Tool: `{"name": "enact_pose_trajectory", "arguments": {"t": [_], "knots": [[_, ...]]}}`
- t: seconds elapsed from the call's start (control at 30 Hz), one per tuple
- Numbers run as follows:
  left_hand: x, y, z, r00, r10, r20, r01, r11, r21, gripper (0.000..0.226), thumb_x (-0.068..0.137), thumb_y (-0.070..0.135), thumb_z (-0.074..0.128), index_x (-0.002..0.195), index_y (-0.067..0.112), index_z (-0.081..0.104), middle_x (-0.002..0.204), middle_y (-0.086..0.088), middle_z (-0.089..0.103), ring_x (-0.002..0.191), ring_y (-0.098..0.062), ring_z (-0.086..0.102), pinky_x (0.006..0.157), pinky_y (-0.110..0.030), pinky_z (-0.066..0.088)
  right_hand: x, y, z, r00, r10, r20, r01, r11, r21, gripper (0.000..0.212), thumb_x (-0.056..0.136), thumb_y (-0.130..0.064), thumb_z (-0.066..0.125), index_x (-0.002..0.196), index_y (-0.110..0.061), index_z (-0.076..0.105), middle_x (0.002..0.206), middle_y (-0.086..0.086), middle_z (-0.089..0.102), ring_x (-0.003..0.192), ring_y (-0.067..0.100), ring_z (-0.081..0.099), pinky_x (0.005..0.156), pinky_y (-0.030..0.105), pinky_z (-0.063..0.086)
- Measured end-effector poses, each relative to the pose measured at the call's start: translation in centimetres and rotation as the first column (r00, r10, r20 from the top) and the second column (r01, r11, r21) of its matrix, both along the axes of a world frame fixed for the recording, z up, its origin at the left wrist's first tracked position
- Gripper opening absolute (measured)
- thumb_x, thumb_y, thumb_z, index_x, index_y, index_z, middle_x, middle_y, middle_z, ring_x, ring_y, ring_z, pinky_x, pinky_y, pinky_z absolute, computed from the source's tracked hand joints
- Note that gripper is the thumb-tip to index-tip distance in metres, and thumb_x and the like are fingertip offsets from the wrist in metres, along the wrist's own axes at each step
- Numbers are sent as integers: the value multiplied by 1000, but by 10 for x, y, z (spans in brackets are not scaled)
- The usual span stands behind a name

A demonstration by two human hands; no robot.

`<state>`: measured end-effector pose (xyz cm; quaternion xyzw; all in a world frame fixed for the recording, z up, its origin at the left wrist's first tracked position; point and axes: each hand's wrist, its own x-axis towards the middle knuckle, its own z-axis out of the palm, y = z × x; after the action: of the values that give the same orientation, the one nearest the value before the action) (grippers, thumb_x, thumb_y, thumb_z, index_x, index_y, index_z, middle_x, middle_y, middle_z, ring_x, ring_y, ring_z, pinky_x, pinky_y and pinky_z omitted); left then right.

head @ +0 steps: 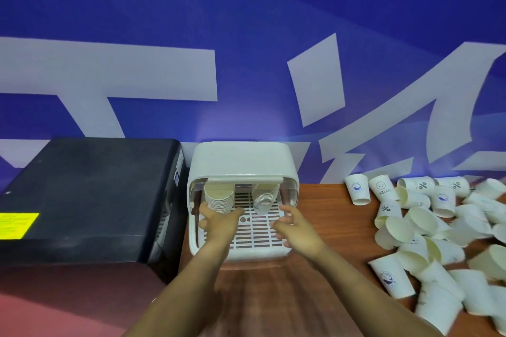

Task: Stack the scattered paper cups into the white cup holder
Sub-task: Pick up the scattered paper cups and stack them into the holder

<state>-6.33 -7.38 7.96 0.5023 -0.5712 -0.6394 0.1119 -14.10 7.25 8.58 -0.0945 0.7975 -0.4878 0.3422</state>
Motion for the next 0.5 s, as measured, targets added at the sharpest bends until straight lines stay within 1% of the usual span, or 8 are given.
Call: {"name": "enact_pose_trajectory", "arguments": {"t": [0.07, 0.13, 0.17, 0.23, 0.3, 0.4, 0.43, 0.5], "knots": [[9, 14, 8, 998, -53, 20, 53, 999, -7, 71, 82, 20, 70, 133, 22, 21, 135, -13, 24, 98, -25, 40, 94, -41, 48, 2, 4, 3, 1000, -4, -22, 4, 1000, -3, 44, 91, -16, 60, 132, -20, 43, 104, -1, 56, 84, 14, 59, 62, 15, 43], [16, 29, 12, 988, -155, 22, 156, 985, -69, 62, 81, 19, 70, 123, 23, 26, 128, -9, 26, 100, -24, 41, 90, -35, 44, 5, 10, 3, 999, -19, -27, 19, 1000, 9, 47, 90, -17, 61, 133, -18, 44, 104, 1, 57, 82, 15, 60, 63, 17, 43], [16, 35, 13, 977, -211, 21, 212, 969, -126, 60, 80, 18, 70, 122, 21, 28, 124, -7, 27, 100, -23, 42, 89, -32, 42, 7, 14, 3, 999, -32, -24, 32, 999, 17, 48, 89, -17, 61, 134, -17, 43, 105, 2, 57, 80, 15, 60, 63, 18, 43], [15, 46, 14, 946, -323, 26, 320, 915, -247, 59, 78, 16, 71, 123, 18, 33, 122, -5, 32, 107, -24, 44, 93, -30, 39, 9, 26, 2, 998, -53, -16, 53, 998, 31, 48, 89, -17, 61, 134, -17, 43, 101, 1, 58, 79, 15, 60, 62, 19, 42], [12, 59, 14, 908, -415, 49, 409, 857, -313, 59, 77, 16, 72, 125, 16, 38, 124, -7, 40, 115, -25, 46, 94, -28, 37, 8, 42, 1, 997, -71, -18, 71, 997, 36, 44, 90, -15, 60, 131, -16, 44, 100, 1, 58, 79, 15, 61, 57, 14, 43], [7, 83, 11, 859, -506, 76, 500, 800, -331, 59, 77, 15, 71, 128, 15, 43, 126, -9, 47, 117, -23, 48, 96, -28, 38, 1, 69, -1, 994, -112, -17, 112, 993, 24, 44, 91, -15, 60, 132, -15, 44, 109, 5, 56, 88, 17, 61, 49, 6, 41], [5, 92, 10, 846, -527, 80, 522, 788, -327, 58, 78, 16, 71, 128, 16, 43, 125, -8, 48, 115, -23, 50, 95, -29, 40, -4, 80, -2, 993, -120, -19, 120, 992, 24, 45, 91, -17, 60, 132, -16, 44, 112, 5, 56, 90, 17, 61, 50, 7, 41], [-6, 110, 10, 824, -561, 86, 558, 773, -302, 57, 78, 18, 71, 128, 19, 43, 123, -6, 48, 112, -22, 51, 96, -32, 44, -16, 102, -4, 991, -133, -21, 133, 991, 20, 44, 90, -20, 61, 131, -18, 45, 111, 4, 57, 84, 13, 62, 54, 11, 41]]}}
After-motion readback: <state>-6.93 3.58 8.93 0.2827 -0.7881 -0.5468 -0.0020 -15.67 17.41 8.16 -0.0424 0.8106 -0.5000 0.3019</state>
